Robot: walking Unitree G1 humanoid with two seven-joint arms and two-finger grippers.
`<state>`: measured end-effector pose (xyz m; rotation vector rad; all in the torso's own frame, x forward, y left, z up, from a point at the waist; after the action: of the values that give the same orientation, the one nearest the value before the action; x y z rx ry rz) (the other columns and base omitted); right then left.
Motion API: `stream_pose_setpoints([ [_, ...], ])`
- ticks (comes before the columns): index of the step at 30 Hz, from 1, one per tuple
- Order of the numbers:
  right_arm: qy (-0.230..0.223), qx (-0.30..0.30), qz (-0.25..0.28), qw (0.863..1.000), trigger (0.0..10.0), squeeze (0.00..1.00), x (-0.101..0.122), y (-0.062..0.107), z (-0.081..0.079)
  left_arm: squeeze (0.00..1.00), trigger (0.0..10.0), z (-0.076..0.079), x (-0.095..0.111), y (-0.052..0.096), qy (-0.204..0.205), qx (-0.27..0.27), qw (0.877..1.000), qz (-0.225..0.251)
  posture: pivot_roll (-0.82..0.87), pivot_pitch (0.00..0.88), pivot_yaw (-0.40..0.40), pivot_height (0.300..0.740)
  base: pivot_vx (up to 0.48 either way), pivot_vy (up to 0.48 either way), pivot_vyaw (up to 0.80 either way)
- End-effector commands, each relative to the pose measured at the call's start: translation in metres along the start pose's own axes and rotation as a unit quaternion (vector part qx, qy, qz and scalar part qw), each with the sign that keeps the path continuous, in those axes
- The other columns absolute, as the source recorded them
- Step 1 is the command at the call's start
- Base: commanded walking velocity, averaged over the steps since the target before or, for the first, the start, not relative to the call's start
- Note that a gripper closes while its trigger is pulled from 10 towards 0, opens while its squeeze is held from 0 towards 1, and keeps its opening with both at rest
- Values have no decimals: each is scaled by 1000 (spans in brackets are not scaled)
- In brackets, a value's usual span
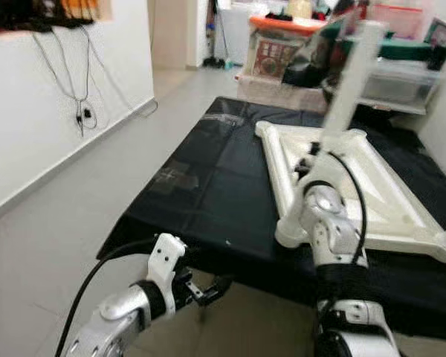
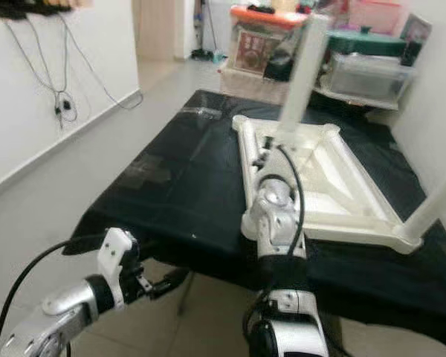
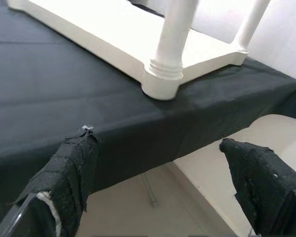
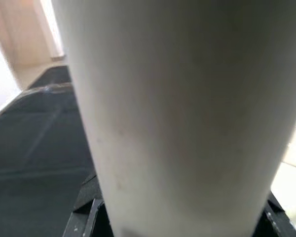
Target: Building children table
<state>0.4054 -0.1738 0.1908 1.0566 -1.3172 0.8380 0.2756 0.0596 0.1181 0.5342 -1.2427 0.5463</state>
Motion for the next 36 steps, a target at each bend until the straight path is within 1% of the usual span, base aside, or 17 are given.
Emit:
stream_pose_setpoints([
  [1, -19, 87, -39, 995, 10000, 0, -20, 22, -35, 0, 10000, 4, -1, -1, 19, -7, 1000, 0, 88, 0, -77, 740, 0, 0, 0],
  [4, -20, 134, -35, 990, 10000, 0, -19, 29, -53, 0, 10000, 4, -1, -2, 19, -10, 1000, 0, 88, 0, -77, 740, 0, 0, 0],
  [5, -24, 171, -18, 985, 10000, 1000, -15, 32, -63, 0, 10000, 2, 1, -3, 11, -12, 1000, -2, 90, 0, -80, 740, 0, 0, 0],
  [9, -19, 241, 21, 970, 10000, 1000, 6, 25, -72, 0, 10000, -2, 2, -3, -4, -11, 1000, -5, 84, 0, -84, 740, 0, 0, 0],
  [10, -20, 282, 39, 958, 10000, 0, 20, 25, -74, 0, 10000, -1, 1, -4, -1, -10, 1000, -3, 82, 0, -93, 740, 0, 0, 0],
  [15, 16, 372, 101, 923, 10000, 0, 39, 40, -83, 0, 10000, 5, -2, -5, 8, -14, 1000, 0, 82, 0, -96, 740, 0, 0, 0],
  [18, 80, 540, 122, 829, 10000, 0, 24, 82, -106, 0, 10000, 4, 0, -5, 13, -7, 1000, 5, 113, 0, -111, 740, 0, 0, 0],
  [21, 90, 559, 114, 816, 10000, 0, 13, 82, -113, 0, 10000, 1, 3, -6, 7, -5, 1000, 6, 121, 0, -114, 740, 0, 0, 0],
  [22, 90, 559, 114, 816, 10000, 0, 13, 82, -113, 0, 10000, 1, 3, -6, 7, -5, 1000, 6, 121, 0, -114, 740, 0, 0, 0],
  [23, 89, 553, 106, 821, 5647, 0, 8, 79, -118, 0, 10000, 0, 4, -5, 2, -5, 1000, 4, 126, 0, -117, 740, 0, 0, 0],
  [25, 89, 552, 101, 823, 5647, 0, 4, 77, -122, 0, 10000, -1, 4, -5, -2, -5, 1000, 3, 126, 0, -117, 740, 0, 0, 0],
  [26, 92, 561, 97, 817, 980, 0, 0, 81, -127, 0, 10000, -1, 3, -4, -5, -5, 1000, 1, 128, 0, -120, 740, 0, 0, 0],
  [27, 92, 562, 83, 818, 0, 0, -6, 84, -131, 0, 10000, -1, 2, -3, -4, -4, 1000, -1, 123, 0, -116, 740, 0, 0, 0],
  [31, 87, 445, -4, 891, 0, 0, -35, 49, -120, 0, 10000, 2, -1, -3, 4, -3, 1000, 0, 117, 0, -114, 740, 0, 0, 0],
  [32, 72, 360, -32, 930, 0, 0, -43, 27, -100, 0, 10000, 3, -1, -3, 5, -4, 1000, 0, 116, 0, -119, 740, 0, 0, 0],
  [34, 41, 205, -88, 974, 0, 0, -60, -1, -56, 0, 10000, 3, -1, -4, 7, -3, 1000, 0, 116, 0, -119, 740, 0, 0, 0],
  [36, 21, 116, -127, 985, 0, 0, -75, -9, -28, 0, 10000, 2, -1, -3, 8, -1, 1000, 1, 114, 0, -120, 740, 0, 0, 0],
])
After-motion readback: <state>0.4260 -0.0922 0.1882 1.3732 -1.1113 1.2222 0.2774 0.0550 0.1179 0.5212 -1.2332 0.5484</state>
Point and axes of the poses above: a point about 5 cm out from each wrist's last joint towards the gripper, its own y axis pointing back from the gripper into the wrist, its own x axis along the axis of the wrist's last joint, z = x × y, the point moved 6 cm from there along -y, pointing out of the wrist towards the gripper, and after that the axes turned 6 degrees about y, right-handed, at the moved point
